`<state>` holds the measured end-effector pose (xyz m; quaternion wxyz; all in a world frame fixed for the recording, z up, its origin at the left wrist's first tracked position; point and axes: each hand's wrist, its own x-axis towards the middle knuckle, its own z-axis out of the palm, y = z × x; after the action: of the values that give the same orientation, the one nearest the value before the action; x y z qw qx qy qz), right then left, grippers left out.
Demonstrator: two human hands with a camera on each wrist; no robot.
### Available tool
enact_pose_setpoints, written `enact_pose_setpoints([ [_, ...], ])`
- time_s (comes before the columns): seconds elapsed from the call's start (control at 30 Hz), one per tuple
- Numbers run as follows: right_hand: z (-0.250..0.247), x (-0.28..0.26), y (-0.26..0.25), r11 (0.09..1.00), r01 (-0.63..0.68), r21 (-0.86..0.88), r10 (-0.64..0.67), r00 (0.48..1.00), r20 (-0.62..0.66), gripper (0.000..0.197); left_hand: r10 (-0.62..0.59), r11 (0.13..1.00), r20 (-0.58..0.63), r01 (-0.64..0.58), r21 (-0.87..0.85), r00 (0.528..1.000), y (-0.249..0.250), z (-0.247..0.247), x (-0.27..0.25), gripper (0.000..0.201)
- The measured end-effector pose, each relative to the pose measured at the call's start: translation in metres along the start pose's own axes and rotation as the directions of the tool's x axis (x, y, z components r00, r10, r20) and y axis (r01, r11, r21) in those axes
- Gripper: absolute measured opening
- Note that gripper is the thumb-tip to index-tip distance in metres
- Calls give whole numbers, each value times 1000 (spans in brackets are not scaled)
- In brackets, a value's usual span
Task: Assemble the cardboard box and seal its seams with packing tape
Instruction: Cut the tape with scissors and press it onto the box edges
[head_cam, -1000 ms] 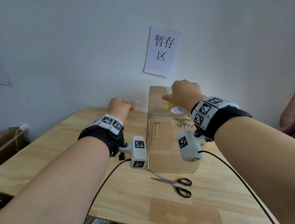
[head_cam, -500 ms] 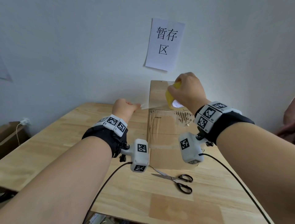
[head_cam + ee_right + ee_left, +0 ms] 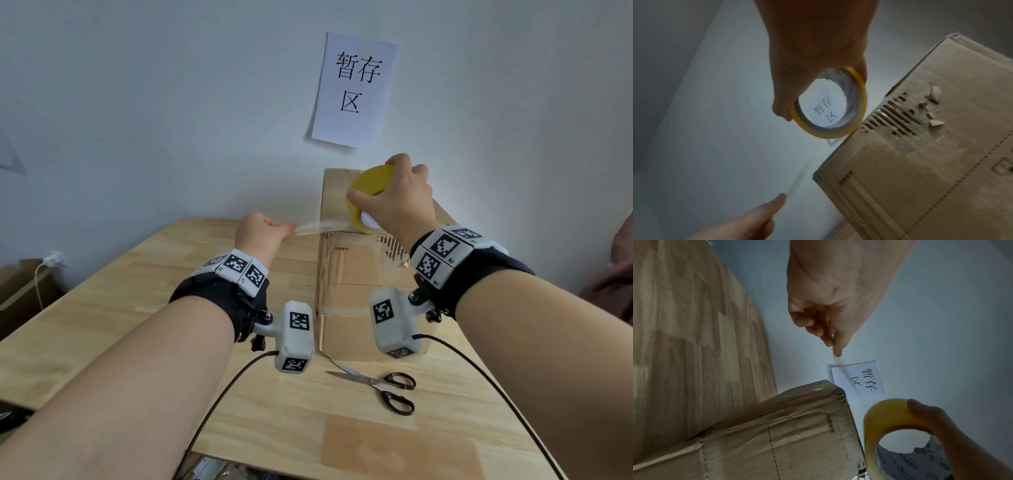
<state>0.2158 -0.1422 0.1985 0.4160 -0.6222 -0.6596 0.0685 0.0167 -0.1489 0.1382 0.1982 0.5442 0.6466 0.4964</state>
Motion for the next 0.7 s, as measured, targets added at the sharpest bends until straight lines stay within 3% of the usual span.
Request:
enact_pose_setpoints([
  [0.2, -3, -4, -16, 937, 63, -343, -45, 997, 62, 70, 10, 1000, 4, -10, 23, 1000, 11, 8, 4, 31],
  [0.7, 4, -6, -25, 890, 110, -443, -84, 993, 78, 69, -36, 999, -8, 36, -24, 999, -2, 9, 8, 27],
])
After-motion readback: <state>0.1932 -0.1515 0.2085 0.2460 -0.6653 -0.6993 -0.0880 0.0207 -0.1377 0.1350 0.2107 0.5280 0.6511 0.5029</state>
